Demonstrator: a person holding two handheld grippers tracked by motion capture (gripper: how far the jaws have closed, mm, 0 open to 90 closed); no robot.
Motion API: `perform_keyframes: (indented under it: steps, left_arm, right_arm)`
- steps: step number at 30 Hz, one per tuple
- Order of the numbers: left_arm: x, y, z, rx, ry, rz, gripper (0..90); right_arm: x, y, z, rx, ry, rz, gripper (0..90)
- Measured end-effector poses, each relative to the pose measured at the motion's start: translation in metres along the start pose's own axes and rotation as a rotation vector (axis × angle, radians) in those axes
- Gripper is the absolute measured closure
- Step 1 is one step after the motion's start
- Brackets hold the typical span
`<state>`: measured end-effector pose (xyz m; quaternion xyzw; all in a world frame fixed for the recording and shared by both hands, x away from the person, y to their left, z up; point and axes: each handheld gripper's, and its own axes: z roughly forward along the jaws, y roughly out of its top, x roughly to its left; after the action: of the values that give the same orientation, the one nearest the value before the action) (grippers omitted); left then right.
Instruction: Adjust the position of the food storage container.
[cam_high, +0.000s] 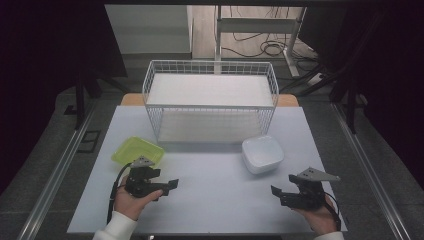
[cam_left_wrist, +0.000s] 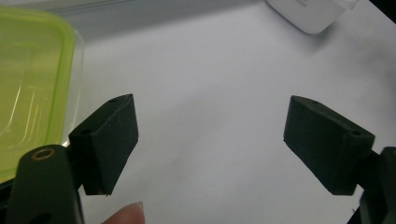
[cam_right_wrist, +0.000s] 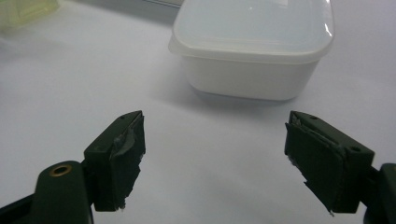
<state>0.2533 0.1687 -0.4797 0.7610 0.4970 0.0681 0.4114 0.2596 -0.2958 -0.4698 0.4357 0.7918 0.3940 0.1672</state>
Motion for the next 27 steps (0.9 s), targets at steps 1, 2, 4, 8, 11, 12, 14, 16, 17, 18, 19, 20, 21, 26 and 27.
perform_keyframes:
  steps: [1,2,4,8,11,12,14,16,17,18,19,20,21,26,27]
  left_arm:
    - [-0.001,0.001,0.001,0.002,0.002,0.005,17.6]
    - [-0.002,0.002,0.002,0.008,0.004,0.013,18.2]
    - [-0.002,0.002,0.004,0.015,0.003,0.019,19.0]
    - [-0.002,0.001,0.002,0.012,-0.002,0.018,19.0]
    - [-0.003,-0.001,-0.002,0.001,-0.008,0.019,19.2]
    - [-0.004,-0.002,-0.004,0.001,-0.012,0.019,19.2]
    - [-0.004,-0.004,-0.008,-0.004,-0.013,0.022,19.1]
    - [-0.004,-0.008,-0.013,-0.007,-0.021,0.030,19.0]
    - [-0.004,-0.008,-0.015,-0.008,-0.019,0.030,19.0]
    - [-0.003,-0.009,-0.017,-0.015,-0.017,0.026,19.0]
    - [-0.002,-0.009,-0.018,-0.020,-0.019,0.018,19.0]
    - [0.000,-0.009,-0.018,-0.021,-0.017,0.012,19.0]
    - [0.001,-0.008,-0.017,-0.020,-0.018,0.009,19.0]
    - [0.003,-0.007,-0.011,-0.005,-0.016,0.007,19.0]
    - [0.002,-0.007,-0.010,-0.003,-0.017,0.006,19.0]
  right_arm:
    - [-0.001,0.000,0.000,0.002,-0.001,0.004,20.5]
    - [-0.002,-0.001,0.000,0.006,-0.005,0.008,20.0]
    - [-0.006,-0.001,0.001,0.015,-0.020,0.041,19.4]
    - [-0.010,0.000,-0.002,-0.001,-0.034,0.066,19.9]
    - [-0.007,0.002,-0.004,-0.010,-0.027,0.064,21.3]
    - [-0.005,0.003,-0.004,-0.009,-0.021,0.056,21.9]
    - [0.000,0.008,-0.004,-0.006,-0.011,0.033,22.7]
    - [0.005,0.011,-0.003,0.003,-0.017,0.016,22.7]
    - [0.007,0.012,-0.002,0.008,-0.016,0.007,22.8]
    - [0.008,0.012,-0.001,0.012,-0.015,0.003,22.7]
    - [0.009,0.012,0.001,0.018,-0.012,0.001,22.7]
    - [0.009,0.012,0.003,0.025,-0.005,0.004,22.8]
    - [0.009,0.012,0.005,0.031,0.001,0.010,22.9]
    - [0.004,0.011,0.012,0.054,0.020,0.009,23.4]
    - [0.003,0.011,0.013,0.054,0.022,0.013,23.5]
